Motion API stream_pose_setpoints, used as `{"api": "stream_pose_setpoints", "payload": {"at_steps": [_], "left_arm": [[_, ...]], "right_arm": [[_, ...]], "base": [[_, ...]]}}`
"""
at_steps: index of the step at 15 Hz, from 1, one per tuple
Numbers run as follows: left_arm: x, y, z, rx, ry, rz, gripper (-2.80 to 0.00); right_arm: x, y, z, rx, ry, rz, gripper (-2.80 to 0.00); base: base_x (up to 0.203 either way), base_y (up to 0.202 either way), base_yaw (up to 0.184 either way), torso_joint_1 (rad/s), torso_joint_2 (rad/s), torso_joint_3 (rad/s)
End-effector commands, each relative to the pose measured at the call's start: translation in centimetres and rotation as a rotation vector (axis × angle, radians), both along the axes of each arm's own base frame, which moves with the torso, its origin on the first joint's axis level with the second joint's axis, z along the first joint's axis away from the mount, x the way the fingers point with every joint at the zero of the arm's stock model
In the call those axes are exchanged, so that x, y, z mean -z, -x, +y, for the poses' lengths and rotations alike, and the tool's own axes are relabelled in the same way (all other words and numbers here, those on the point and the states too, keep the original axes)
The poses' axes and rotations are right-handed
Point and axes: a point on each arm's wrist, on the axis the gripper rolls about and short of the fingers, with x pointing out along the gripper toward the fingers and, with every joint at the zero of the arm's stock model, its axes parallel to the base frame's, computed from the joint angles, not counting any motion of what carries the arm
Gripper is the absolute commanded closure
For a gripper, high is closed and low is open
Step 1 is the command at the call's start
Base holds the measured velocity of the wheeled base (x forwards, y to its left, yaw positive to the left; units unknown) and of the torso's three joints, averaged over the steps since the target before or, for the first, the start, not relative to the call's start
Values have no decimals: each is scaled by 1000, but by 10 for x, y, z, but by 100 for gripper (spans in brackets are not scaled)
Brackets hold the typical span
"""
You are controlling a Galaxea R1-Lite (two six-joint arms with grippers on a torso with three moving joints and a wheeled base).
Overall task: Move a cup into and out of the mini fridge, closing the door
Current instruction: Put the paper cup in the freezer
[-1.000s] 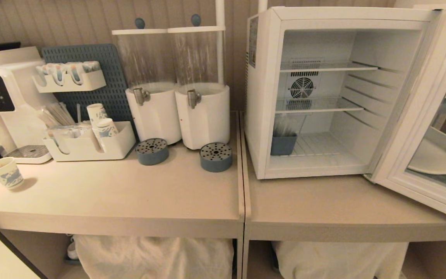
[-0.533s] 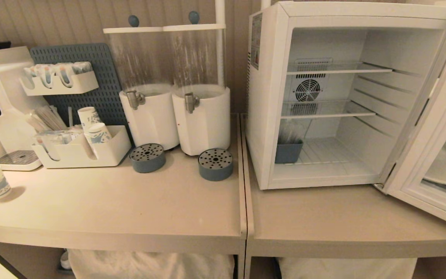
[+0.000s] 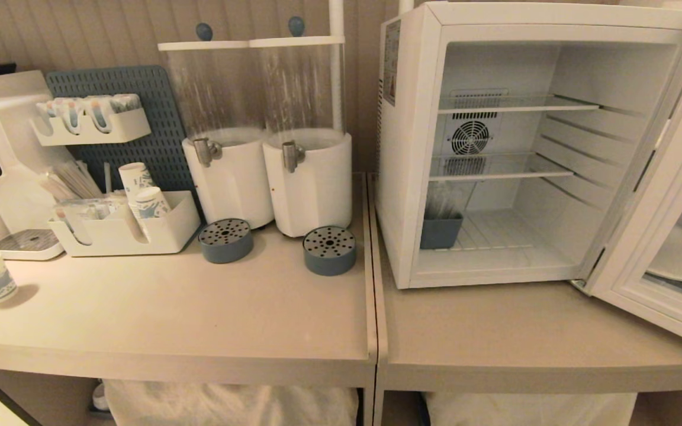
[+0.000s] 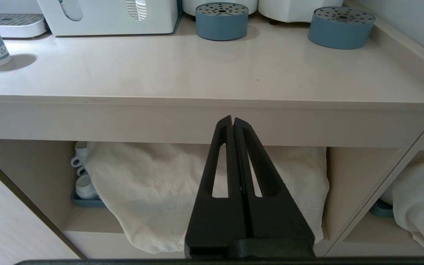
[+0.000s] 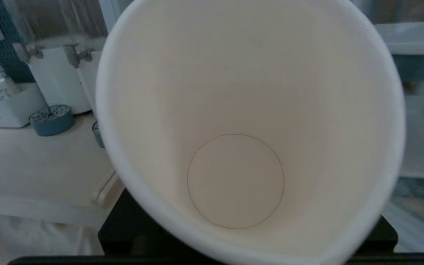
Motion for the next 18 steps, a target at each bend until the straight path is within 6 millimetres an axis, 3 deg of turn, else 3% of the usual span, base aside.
{"api": "stream_pose_setpoints", "payload": {"at_steps": [1, 4, 7, 9, 12, 15, 18], "left_arm": [[0, 0, 0, -1, 0, -2, 0], [0, 0, 0, -1, 0, -1, 0], [0, 0, 0, -1, 0, 1, 0], [0, 0, 0, -1, 2, 1, 0], [0, 0, 0, -2, 2, -1, 0], [0, 0, 0, -2, 2, 0, 0], [0, 0, 0, -2, 2, 0, 0]], "right_arm": [[-17, -96, 1, -20, 5, 256, 0], [-7, -184, 2, -85, 35, 473, 0], [22, -226, 1, -190, 50, 649, 0], [51, -235, -2, -227, 46, 698, 0], [88, -246, -4, -216, 68, 514, 0], [108, -259, -3, -120, 63, 224, 0], [136, -266, 11, 11, 48, 170, 0]], "base": [[0, 0, 0, 0, 0, 0], [0, 0, 0, 0, 0, 0], [0, 0, 0, 0, 0, 0], [0, 0, 0, 0, 0, 0], [0, 0, 0, 0, 0, 0], [0, 0, 0, 0, 0, 0], [0, 0, 0, 0, 0, 0]]}}
